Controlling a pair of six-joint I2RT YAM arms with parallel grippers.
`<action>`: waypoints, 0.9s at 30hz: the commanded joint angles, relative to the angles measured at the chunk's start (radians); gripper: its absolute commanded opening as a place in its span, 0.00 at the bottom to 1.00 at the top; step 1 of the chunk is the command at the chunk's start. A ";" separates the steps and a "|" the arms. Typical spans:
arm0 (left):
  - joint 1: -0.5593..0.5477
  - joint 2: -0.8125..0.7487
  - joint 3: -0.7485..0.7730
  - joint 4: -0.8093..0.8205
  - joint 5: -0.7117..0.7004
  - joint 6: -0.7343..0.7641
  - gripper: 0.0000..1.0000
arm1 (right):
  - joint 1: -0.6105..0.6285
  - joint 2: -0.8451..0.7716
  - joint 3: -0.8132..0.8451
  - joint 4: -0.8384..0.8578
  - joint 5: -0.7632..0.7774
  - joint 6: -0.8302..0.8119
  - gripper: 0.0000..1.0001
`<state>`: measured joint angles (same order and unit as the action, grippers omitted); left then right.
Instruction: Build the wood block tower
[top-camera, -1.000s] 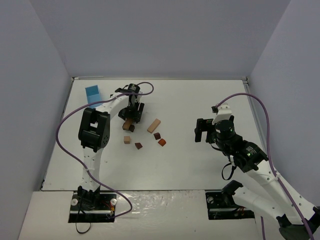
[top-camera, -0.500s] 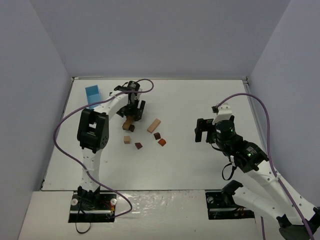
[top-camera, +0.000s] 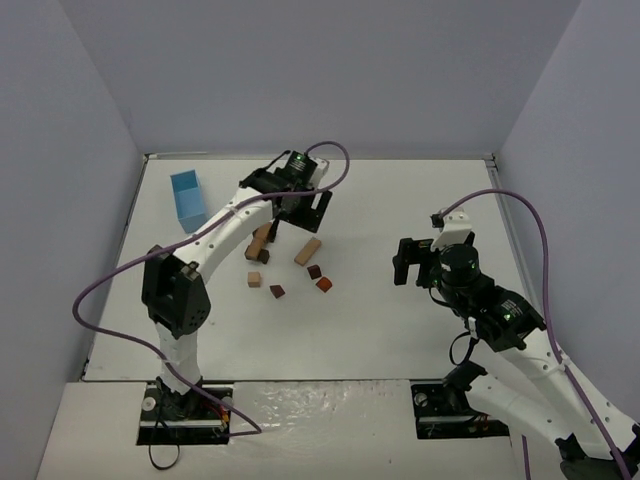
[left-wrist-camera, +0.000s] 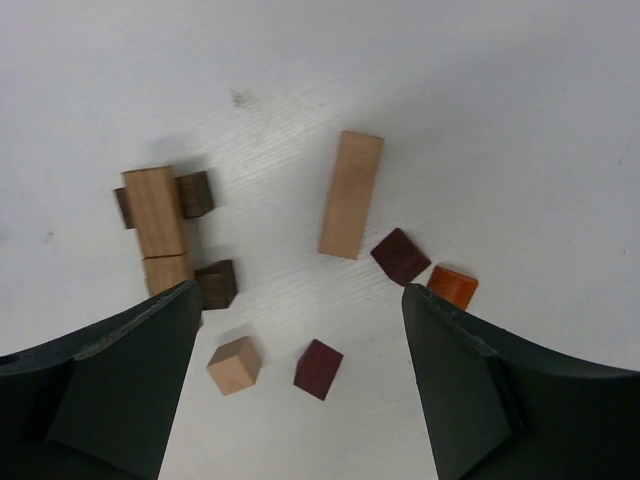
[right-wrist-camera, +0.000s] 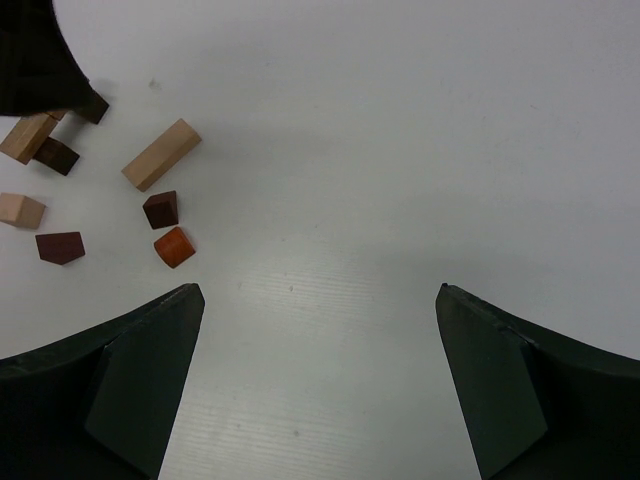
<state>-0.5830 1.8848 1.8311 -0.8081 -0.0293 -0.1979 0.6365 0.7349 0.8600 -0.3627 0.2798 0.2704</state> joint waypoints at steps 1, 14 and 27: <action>-0.051 0.085 0.039 -0.016 0.019 -0.024 0.77 | 0.003 0.002 0.036 0.059 -0.003 -0.018 1.00; -0.059 0.312 0.153 -0.018 0.026 -0.042 0.76 | 0.003 -0.043 0.004 0.059 -0.012 0.004 1.00; -0.023 0.352 0.148 -0.017 0.025 -0.052 0.64 | 0.003 -0.048 -0.009 0.059 -0.007 0.009 1.00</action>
<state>-0.6169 2.2654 1.9430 -0.8265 0.0017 -0.2401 0.6365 0.6823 0.8484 -0.3630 0.2634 0.2687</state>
